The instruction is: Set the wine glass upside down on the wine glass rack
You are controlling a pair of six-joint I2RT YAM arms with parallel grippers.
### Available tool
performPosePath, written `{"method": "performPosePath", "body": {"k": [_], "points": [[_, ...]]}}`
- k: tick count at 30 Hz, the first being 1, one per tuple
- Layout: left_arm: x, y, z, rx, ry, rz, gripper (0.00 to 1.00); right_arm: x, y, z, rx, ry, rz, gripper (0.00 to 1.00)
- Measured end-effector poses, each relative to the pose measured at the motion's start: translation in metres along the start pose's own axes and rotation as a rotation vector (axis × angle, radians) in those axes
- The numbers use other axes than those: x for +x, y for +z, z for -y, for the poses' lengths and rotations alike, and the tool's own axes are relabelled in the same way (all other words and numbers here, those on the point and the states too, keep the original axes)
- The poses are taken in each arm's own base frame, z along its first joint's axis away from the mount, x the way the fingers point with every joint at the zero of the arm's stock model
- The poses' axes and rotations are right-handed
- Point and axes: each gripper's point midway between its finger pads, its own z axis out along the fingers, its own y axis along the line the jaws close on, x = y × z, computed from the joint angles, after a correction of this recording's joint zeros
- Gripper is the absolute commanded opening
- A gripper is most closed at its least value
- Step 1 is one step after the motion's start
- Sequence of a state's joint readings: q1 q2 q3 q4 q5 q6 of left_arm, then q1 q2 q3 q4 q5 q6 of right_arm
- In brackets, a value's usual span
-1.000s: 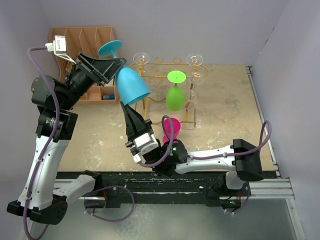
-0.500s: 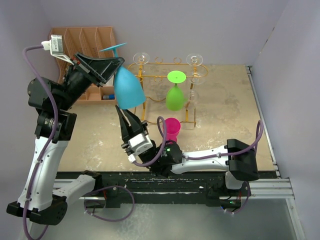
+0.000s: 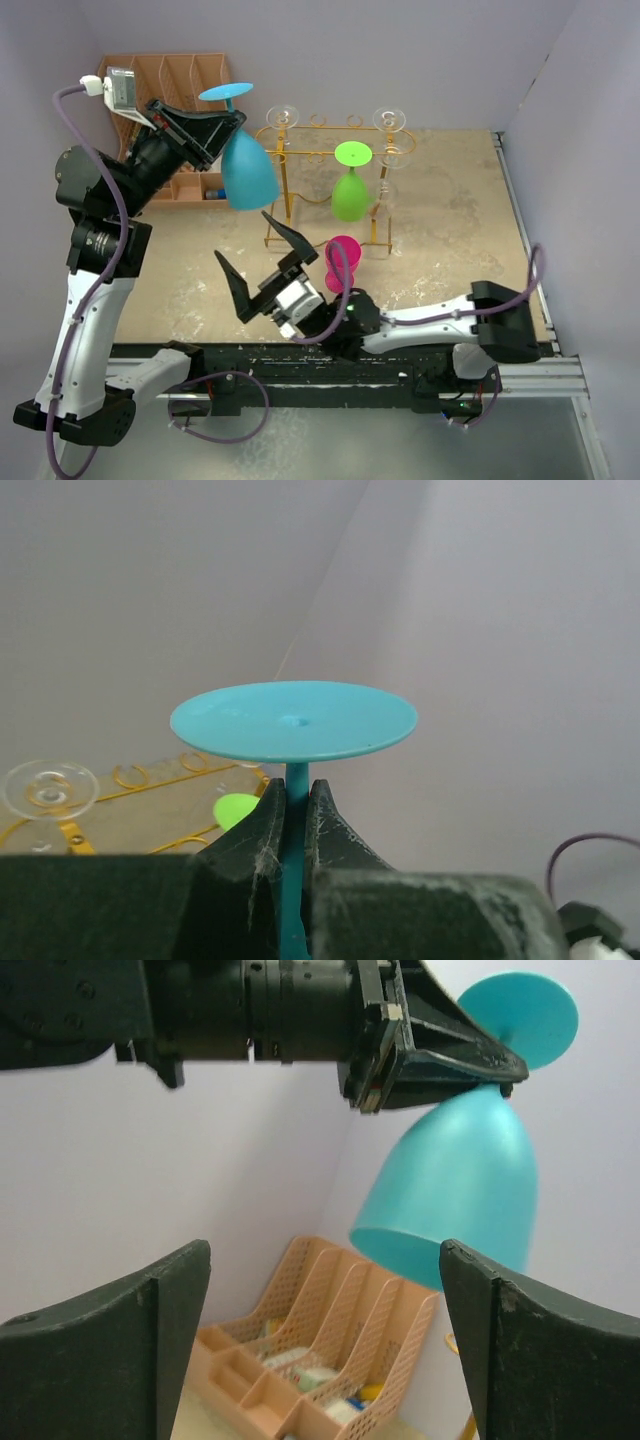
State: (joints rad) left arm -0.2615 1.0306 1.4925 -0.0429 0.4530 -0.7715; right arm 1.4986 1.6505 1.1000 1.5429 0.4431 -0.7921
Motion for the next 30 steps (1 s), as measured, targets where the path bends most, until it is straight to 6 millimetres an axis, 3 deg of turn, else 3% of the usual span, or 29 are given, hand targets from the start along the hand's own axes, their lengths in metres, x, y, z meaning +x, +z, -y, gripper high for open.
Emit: {"method": "performPosePath", "body": {"k": [4,7,10,12,19,24,27,30], "points": [[0.002,-0.006,-0.006,-0.016,0.201,-0.044,0.0,-0.004,-0.035,0.02,-0.08,0.042,-0.069,1.0],[0.012,-0.015,-0.012,-0.026,0.326,-0.104,0.0,-0.019,-0.054,0.042,-0.125,0.125,-0.107,1.0],[0.034,-0.024,-0.023,-0.017,0.404,-0.194,0.0,-0.043,-0.063,0.067,-0.143,0.221,-0.124,1.0],[0.055,-0.029,-0.034,-0.007,0.414,-0.261,0.0,-0.048,-0.068,0.082,-0.119,0.277,-0.164,1.0],[0.129,-0.032,-0.078,-0.011,0.352,-0.441,0.0,-0.034,-0.066,0.111,0.019,0.335,-0.452,1.0],[0.179,-0.035,-0.1,-0.022,0.301,-0.522,0.0,-0.009,-0.084,0.108,0.046,0.301,-0.587,1.0],[0.192,-0.036,-0.11,-0.039,0.293,-0.524,0.0,0.002,-0.091,0.103,0.044,0.29,-0.628,1.0],[0.193,-0.031,-0.118,-0.058,0.303,-0.486,0.0,0.01,-0.096,0.099,0.049,0.283,-0.659,1.0]]}}
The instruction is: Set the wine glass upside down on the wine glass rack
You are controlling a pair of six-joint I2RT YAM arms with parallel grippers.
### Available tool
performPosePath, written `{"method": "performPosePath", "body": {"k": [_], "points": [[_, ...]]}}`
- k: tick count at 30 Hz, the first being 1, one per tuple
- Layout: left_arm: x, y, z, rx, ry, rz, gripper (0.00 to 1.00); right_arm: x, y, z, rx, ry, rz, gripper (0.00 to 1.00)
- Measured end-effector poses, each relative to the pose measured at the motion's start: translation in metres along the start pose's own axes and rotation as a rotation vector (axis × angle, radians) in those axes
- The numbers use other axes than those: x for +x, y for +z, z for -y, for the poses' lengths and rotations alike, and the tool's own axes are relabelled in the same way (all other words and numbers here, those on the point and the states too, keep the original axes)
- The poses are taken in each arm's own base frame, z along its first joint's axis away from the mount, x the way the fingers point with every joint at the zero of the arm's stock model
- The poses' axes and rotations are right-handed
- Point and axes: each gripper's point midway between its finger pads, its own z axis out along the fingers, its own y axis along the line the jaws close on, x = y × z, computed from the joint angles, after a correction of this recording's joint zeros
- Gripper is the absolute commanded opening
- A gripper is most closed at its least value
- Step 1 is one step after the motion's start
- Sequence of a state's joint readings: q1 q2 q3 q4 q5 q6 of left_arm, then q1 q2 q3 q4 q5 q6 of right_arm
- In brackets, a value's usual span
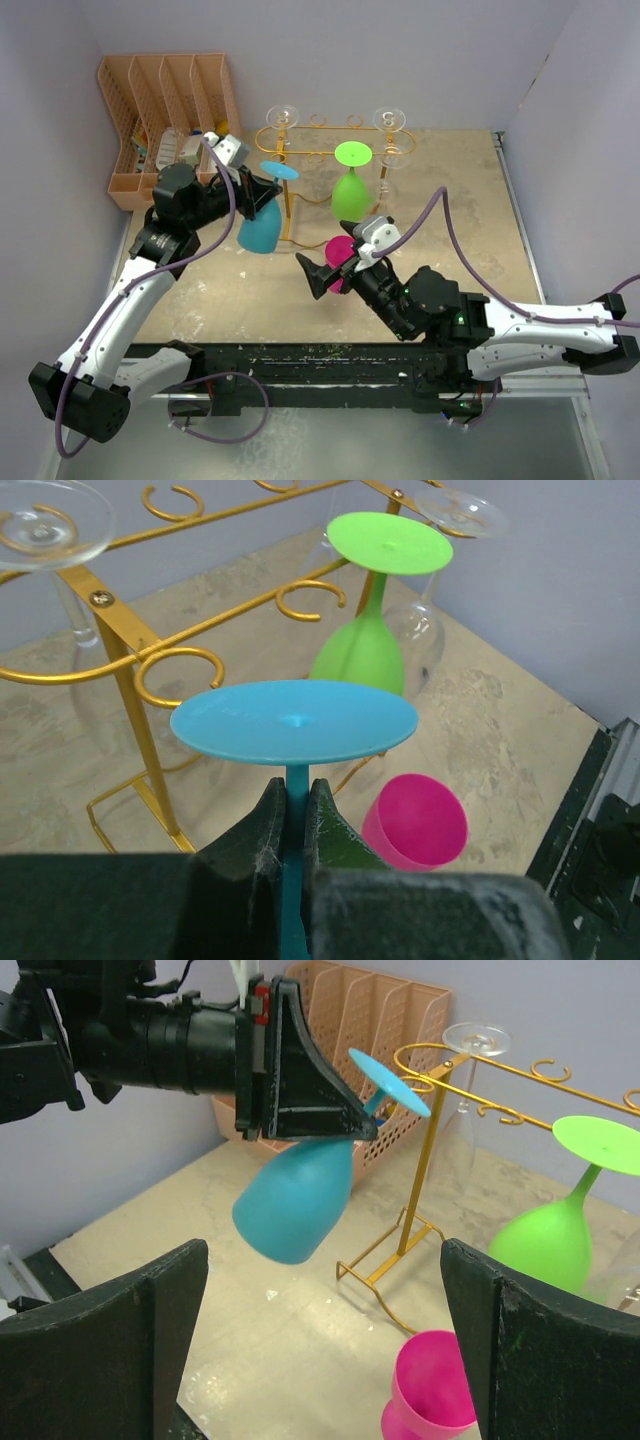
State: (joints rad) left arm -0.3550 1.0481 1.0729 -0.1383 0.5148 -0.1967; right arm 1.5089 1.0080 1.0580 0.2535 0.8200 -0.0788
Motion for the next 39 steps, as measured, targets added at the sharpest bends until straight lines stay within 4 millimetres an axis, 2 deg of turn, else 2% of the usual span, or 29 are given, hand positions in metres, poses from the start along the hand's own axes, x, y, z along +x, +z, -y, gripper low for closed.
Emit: {"method": "performPosePath", "body": {"k": [6,11,19,29,39], "points": [[-0.017,0.009,-0.01,-0.034,0.003,0.106,0.0,0.014,0.002,-0.004,0.0,-0.02,-0.039,1.0],[-0.026,0.017,-0.013,-0.033,-0.022,0.162,0.0,0.016,0.001,-0.004,-0.001,-0.016,-0.049,1.0],[0.0,0.024,-0.027,-0.069,-0.074,0.196,0.0,0.008,-0.006,0.004,-0.003,0.008,-0.039,1.0],[-0.013,0.024,-0.033,-0.104,-0.054,0.26,0.0,-0.011,-0.019,0.021,0.006,0.036,0.001,1.0],[-0.003,0.035,-0.042,-0.116,-0.058,0.242,0.0,-0.011,-0.019,0.022,0.001,0.016,0.001,1.0]]}}
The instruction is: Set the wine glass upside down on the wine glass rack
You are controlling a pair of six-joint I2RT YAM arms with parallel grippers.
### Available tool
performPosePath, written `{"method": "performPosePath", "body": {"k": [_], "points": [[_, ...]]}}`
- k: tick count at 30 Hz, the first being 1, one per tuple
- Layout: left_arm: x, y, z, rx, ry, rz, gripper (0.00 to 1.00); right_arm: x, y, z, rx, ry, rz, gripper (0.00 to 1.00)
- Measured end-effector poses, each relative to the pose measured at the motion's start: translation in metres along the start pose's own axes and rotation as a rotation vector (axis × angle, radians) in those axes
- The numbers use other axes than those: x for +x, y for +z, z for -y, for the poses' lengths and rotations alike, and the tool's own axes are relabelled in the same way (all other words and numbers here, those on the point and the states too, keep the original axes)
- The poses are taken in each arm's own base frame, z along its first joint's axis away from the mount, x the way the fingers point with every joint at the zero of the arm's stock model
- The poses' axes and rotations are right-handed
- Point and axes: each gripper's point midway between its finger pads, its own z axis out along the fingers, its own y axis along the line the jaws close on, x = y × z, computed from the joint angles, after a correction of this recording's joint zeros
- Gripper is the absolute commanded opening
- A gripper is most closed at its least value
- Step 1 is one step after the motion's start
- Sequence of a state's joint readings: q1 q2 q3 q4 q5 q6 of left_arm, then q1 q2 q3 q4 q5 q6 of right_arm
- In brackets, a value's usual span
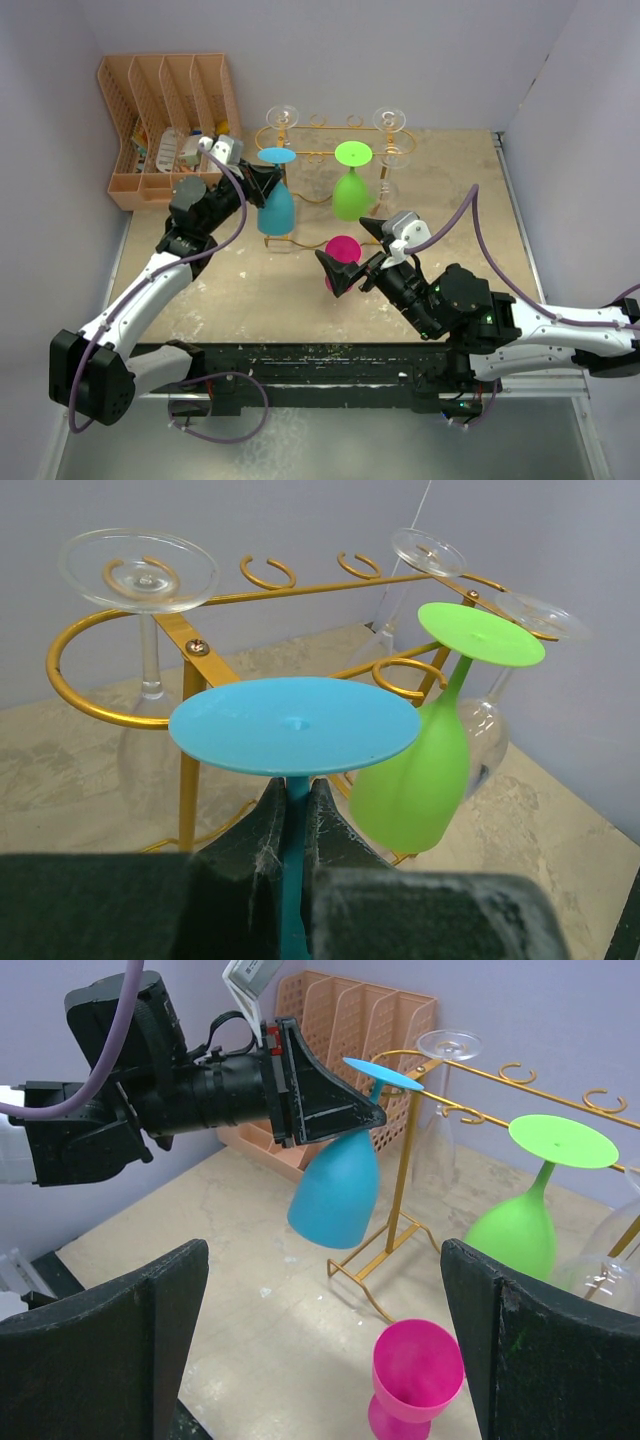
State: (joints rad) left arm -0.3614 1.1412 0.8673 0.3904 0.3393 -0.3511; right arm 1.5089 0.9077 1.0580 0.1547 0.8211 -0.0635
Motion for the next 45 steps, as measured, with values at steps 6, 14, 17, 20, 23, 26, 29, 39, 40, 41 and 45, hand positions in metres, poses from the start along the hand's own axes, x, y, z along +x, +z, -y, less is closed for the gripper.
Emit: {"method": "performPosePath", "body": {"k": [6,14,17,20,23,26,29,39,40,41,45], "points": [[0.002,0.0,-0.003,-0.007,0.013,0.019,0.11,0.0,0.0,0.0,-0.001,-0.001,-0.001,1.0],[0.02,-0.003,-0.013,-0.042,0.027,0.003,0.49,0.008,-0.001,-0.001,-0.008,-0.029,-0.027,1.0],[0.023,-0.004,-0.016,-0.055,0.024,-0.003,0.55,0.011,-0.001,-0.002,-0.013,-0.037,-0.038,1.0],[0.023,-0.004,-0.017,-0.061,0.024,-0.001,0.61,0.014,-0.002,-0.004,-0.03,-0.045,-0.052,1.0],[0.023,-0.005,-0.017,-0.063,0.024,-0.001,0.69,0.021,-0.005,-0.009,-0.07,-0.074,-0.081,1.0],[0.021,-0.007,-0.016,-0.065,0.027,0.0,0.93,0.027,-0.007,-0.016,-0.13,-0.137,-0.133,1.0],[0.018,-0.014,-0.013,-0.06,0.039,0.003,1.0,0.032,-0.004,-0.022,-0.15,-0.184,-0.184,0.94],[0.011,-0.063,0.001,-0.098,0.08,-0.05,1.0,0.162,0.055,0.026,-0.001,-0.178,-0.641,0.59],[0.015,-0.068,0.0,-0.11,0.082,-0.078,1.0,0.173,0.055,0.031,0.013,-0.17,-0.674,0.54],[0.018,-0.074,-0.001,-0.125,0.089,-0.109,1.0,0.18,0.053,0.034,0.02,-0.159,-0.7,0.51],[0.036,-0.099,-0.013,-0.222,0.108,-0.248,1.0,0.198,0.051,0.042,0.041,-0.099,-0.768,0.44]]}}
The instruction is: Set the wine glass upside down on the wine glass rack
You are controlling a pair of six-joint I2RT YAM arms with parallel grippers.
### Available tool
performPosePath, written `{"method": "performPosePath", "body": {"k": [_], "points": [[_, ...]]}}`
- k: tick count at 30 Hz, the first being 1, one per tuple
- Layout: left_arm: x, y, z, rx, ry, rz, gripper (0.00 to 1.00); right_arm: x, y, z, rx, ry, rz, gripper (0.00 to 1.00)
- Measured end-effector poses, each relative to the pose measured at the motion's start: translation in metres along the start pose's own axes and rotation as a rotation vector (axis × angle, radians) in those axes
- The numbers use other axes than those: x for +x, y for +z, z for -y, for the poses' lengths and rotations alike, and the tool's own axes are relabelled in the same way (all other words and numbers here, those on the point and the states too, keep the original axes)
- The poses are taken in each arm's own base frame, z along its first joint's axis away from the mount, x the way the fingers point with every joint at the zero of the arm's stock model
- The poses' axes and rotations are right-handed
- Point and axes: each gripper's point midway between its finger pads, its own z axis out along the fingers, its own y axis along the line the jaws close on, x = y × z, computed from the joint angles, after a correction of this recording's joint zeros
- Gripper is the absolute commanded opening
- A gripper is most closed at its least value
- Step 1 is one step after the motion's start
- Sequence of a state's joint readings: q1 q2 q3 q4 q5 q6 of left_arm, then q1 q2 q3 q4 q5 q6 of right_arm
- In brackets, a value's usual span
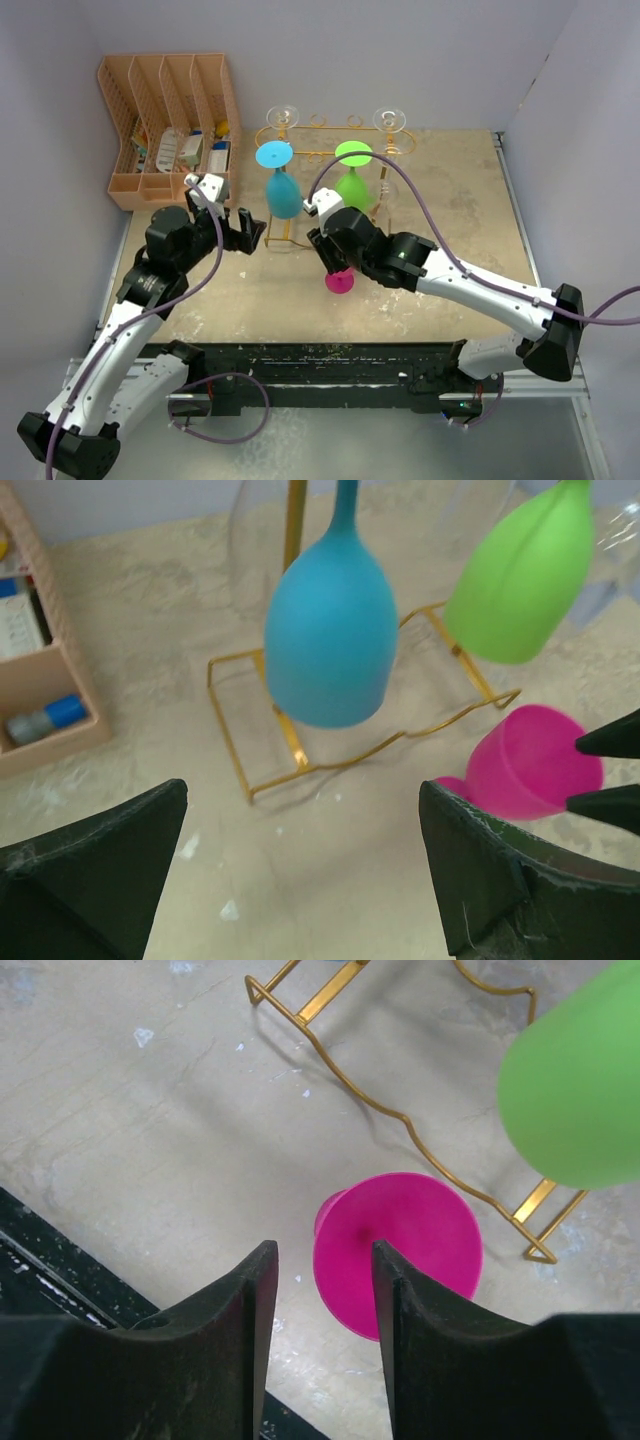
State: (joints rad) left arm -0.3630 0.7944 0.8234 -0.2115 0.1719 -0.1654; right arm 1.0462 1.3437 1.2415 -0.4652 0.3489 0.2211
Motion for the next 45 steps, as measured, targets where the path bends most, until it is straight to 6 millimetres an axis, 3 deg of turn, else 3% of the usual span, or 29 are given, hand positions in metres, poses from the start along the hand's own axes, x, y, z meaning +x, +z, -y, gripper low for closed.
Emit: {"method": "performPosePath", "body": {"k": [5,12,14,18,27,31,39,41,45], "points": [[0.024,-0.027,-0.014,-0.093,0.017,-0.097,1.0,0.011,0.012,-0.009,-0.019,0.016,-0.048,0.43],[0.024,-0.056,-0.012,-0.105,0.022,-0.056,1.0,0.032,0.028,-0.013,-0.009,0.01,-0.126,0.43],[0.026,-0.056,-0.012,-0.105,0.021,-0.064,1.0,0.033,0.028,-0.013,-0.006,0.015,-0.13,0.43],[0.032,-0.054,-0.013,-0.108,0.016,-0.091,1.0,0.033,0.028,-0.012,0.001,0.023,-0.131,0.27],[0.037,-0.049,-0.014,-0.11,0.012,-0.116,1.0,0.044,0.029,-0.011,0.008,0.021,-0.161,0.23],[0.04,-0.048,-0.014,-0.107,0.011,-0.122,1.0,0.047,0.029,-0.01,0.013,0.017,-0.171,0.0],[0.044,-0.047,-0.007,-0.078,-0.039,-0.156,1.0,0.047,0.021,-0.011,0.003,0.016,-0.194,0.0],[0.036,-0.05,-0.001,-0.067,-0.075,-0.179,1.0,0.038,0.014,-0.018,-0.035,0.036,-0.173,0.0],[-0.016,-0.058,0.012,-0.061,-0.165,-0.147,1.0,0.006,-0.024,-0.052,-0.173,0.079,-0.031,0.0]]}}
